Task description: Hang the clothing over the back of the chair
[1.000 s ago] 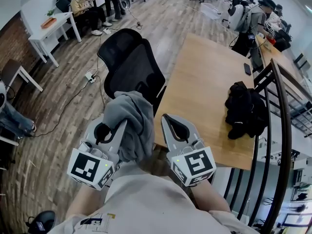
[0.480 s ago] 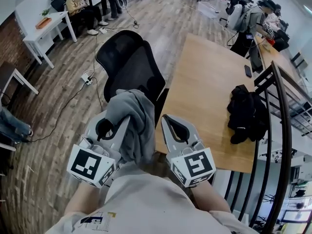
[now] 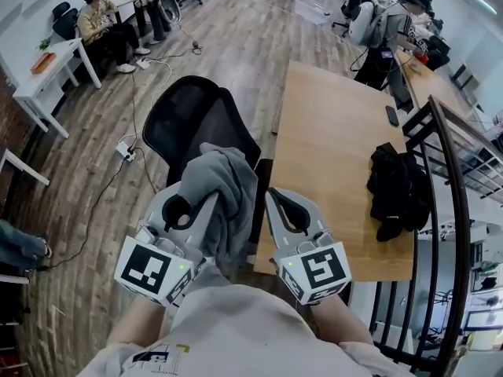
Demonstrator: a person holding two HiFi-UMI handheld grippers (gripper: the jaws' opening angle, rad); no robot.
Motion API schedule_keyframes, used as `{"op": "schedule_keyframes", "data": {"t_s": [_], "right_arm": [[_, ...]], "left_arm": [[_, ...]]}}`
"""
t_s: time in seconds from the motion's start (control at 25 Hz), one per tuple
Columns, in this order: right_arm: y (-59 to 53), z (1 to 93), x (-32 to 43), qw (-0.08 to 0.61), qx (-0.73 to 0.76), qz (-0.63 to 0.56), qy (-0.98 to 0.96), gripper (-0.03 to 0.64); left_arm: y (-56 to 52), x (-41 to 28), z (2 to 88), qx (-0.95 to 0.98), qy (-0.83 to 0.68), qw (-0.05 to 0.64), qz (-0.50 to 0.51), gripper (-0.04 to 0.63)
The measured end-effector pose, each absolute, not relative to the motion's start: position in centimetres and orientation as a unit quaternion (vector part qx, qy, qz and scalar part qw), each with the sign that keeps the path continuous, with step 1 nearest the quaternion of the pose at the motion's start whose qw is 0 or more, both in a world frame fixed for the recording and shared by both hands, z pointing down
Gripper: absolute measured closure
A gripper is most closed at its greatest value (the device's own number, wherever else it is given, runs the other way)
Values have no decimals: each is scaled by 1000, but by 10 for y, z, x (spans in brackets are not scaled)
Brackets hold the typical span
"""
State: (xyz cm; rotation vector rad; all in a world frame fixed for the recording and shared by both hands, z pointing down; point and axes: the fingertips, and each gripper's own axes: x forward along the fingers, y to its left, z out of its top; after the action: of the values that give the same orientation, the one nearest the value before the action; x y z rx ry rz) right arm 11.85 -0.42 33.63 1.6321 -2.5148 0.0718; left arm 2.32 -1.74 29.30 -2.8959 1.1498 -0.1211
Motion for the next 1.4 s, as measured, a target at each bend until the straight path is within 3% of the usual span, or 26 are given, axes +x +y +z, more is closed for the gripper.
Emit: {"op": "schedule_keyframes", "data": {"t_s": [0.68, 1.4], "right_arm": [[-183, 330, 93, 73, 645, 25, -760, 618], [-248, 342, 91, 78, 654, 41, -751, 618]], "left_arm": [[-224, -6, 264, -962, 272, 5, -13, 547], [-292, -10, 288, -957, 289, -12, -5, 546]]}}
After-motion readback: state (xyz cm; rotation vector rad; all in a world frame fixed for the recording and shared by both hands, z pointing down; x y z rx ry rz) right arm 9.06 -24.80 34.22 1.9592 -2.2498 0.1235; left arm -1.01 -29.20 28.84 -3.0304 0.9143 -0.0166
